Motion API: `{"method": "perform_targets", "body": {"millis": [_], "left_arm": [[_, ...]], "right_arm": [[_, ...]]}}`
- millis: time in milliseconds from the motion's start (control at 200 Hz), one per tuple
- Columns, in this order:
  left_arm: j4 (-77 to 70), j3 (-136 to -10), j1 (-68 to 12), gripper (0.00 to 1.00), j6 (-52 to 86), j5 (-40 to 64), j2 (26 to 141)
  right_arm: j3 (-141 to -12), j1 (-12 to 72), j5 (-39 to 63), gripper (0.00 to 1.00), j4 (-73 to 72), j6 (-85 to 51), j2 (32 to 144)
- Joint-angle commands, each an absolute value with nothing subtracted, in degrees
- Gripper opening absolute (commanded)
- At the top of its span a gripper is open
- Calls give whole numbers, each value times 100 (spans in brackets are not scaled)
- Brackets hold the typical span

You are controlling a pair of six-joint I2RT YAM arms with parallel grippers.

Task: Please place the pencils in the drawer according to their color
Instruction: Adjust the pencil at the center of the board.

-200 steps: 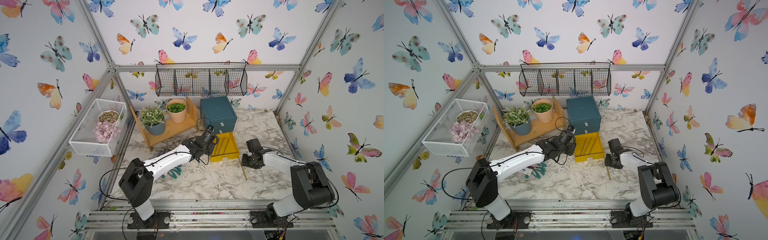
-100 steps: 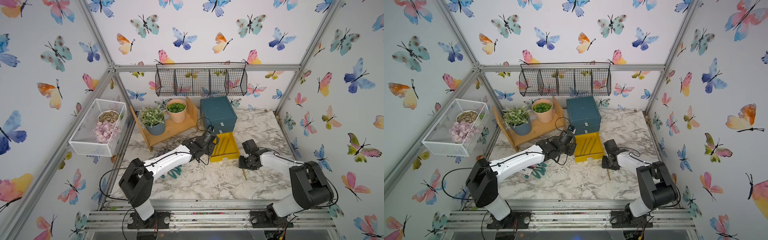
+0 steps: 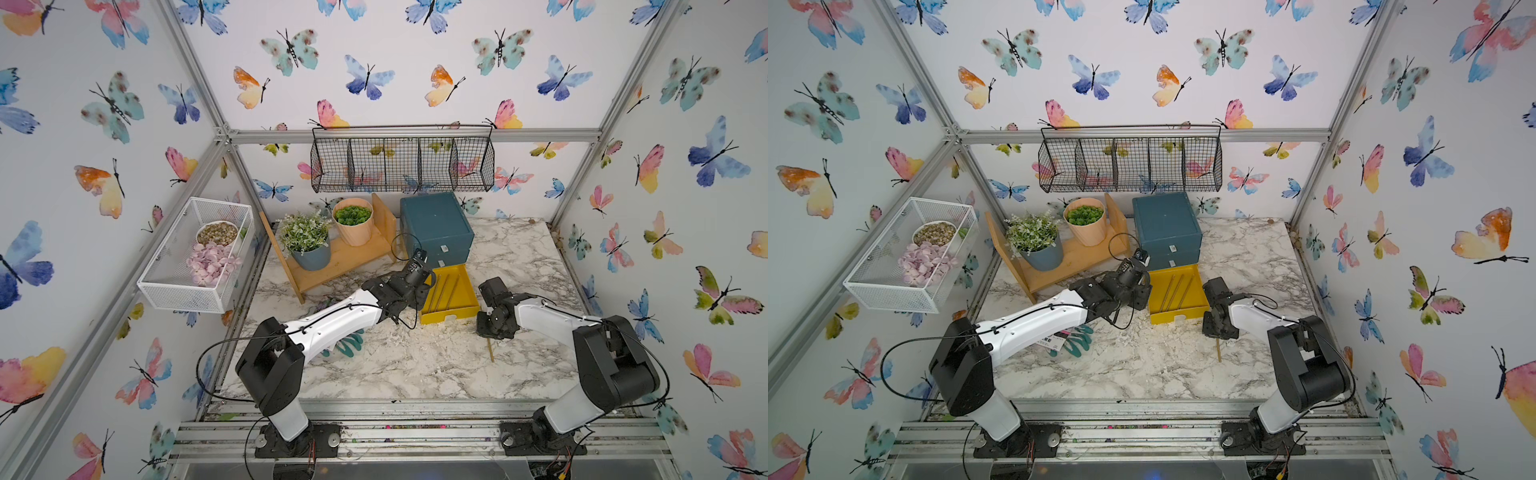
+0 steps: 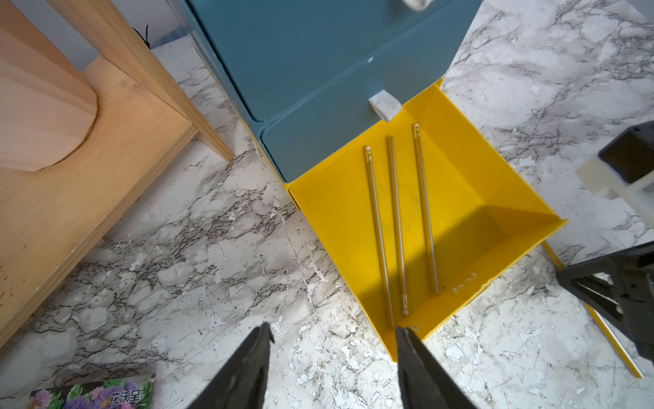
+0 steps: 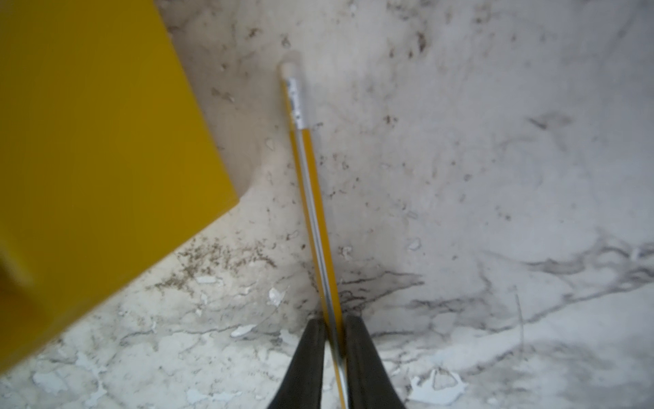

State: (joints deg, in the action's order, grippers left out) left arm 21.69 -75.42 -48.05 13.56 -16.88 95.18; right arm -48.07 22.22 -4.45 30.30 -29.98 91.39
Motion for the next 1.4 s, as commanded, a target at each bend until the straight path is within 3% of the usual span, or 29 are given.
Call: {"method": "perform_targets", "body": {"millis": [0,305,521,976,1392], "left_arm": [[2206,-7476,-4751,61,1362,-1663,9281],[2188,-7440,-4668,61,1380,-1661,9255],[2176,-7375,-4605,61,1421,-1613,9228],[2184,-7348,-4560,61,1564,-1469,9334],[2223,-7418,-4558,61,1553,-1345,9437]], "right_arm": [[-4648,2241,-255,11,3990,-3046,9309],[-4676,2181,246,3,3947,-2789,9651],[-4657,2171,481,3,3735,-2716,9837],[-4799,2173,132,3,3867,-2768,8876],[-4850,2171,110,3,3787,-2860,8846]]}}
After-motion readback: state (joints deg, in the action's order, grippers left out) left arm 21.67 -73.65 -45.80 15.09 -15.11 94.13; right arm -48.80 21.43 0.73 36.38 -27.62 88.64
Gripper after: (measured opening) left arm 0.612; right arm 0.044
